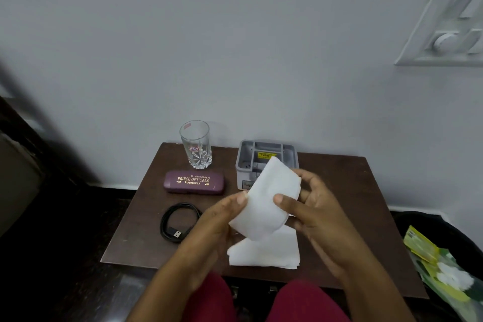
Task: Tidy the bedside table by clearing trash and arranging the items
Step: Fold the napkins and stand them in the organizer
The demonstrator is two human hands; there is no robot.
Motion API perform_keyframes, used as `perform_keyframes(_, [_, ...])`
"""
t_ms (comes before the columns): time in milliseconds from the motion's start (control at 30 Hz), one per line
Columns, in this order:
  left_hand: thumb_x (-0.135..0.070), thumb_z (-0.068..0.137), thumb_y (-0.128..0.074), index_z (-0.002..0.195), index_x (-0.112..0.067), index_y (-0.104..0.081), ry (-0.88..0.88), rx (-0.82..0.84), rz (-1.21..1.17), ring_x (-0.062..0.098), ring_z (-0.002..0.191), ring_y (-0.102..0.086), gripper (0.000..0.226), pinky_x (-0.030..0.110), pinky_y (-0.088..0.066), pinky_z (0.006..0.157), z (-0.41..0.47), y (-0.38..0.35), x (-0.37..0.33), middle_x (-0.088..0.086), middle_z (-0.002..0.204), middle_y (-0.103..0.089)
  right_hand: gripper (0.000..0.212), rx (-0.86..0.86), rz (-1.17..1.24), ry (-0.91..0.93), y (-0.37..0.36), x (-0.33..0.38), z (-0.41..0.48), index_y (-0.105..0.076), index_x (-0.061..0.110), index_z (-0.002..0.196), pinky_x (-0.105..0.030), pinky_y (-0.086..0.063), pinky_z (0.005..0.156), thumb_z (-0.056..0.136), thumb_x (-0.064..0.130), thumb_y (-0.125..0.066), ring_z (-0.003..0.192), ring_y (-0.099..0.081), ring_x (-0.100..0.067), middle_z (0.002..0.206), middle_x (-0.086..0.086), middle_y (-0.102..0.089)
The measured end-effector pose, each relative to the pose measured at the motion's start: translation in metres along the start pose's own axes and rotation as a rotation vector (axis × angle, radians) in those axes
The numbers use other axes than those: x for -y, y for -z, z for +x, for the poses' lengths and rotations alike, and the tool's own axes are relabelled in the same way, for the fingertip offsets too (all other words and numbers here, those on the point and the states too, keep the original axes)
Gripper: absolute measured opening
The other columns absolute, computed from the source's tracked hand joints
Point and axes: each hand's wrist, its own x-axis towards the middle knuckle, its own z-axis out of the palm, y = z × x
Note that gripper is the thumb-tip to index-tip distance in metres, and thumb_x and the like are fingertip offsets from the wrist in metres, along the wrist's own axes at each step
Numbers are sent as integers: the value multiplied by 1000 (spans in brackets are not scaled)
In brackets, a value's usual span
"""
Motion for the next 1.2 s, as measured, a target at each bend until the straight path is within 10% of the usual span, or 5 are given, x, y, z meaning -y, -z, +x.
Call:
perform_keyframes(367, [-49, 83, -53, 104, -22, -71, -43, 18, 349, -4, 76, -68, 39, 7, -47, 58, 59, -6, -50, 0, 101, -73, 58, 97, -497, 82, 13, 36, 41, -41, 38, 120, -38, -57, 83, 76, 21, -73, 95, -68, -13, 111, 5, -68])
perform_keyframes(500, [-20, 83, -65, 102, -3, -70, -166, -91, 317, 30, 95, -70, 25, 33, -57, 79, 86, -6, -54, 16, 100, -73, 80, 98, -464, 54, 15, 37, 64, -28, 42, 128, -37, -57, 83, 67, 33, -79, 104, -63, -17, 122, 5, -58])
perform_keyframes(800, [-7, 84, -65, 100, 2, -69, -490, -62, 372, 8, 85, -69, 19, 17, -54, 75, 156, -5, -92, 2, 88, -74, 37, -128, -708, 199, 9, 30, 140, -61, 12, 114, -18, -46, 61, 80, 22, -70, 78, -58, -14, 98, 1, -61])
perform_keyframes(967, [-7, 81, -67, 84, -12, -71, -535, -93, 443, 4, 79, -68, 7, 20, -55, 77, 202, 15, -87, -13, 73, -74, 36, -194, -959, 168, 6, 22, 181, -59, 15, 107, -42, -43, 93, 79, 35, -68, 99, -59, -30, 106, -8, -66])
perform_keyframes(1200, [-5, 83, -65, 87, -8, -71, -529, -81, 418, 3, 77, -68, 7, 18, -55, 75, 216, 30, -68, -13, 72, -73, 29, -106, -1148, 116, 10, 14, 191, -48, 25, 92, -38, -27, 86, 78, 44, -66, 102, -55, -27, 94, -1, -60])
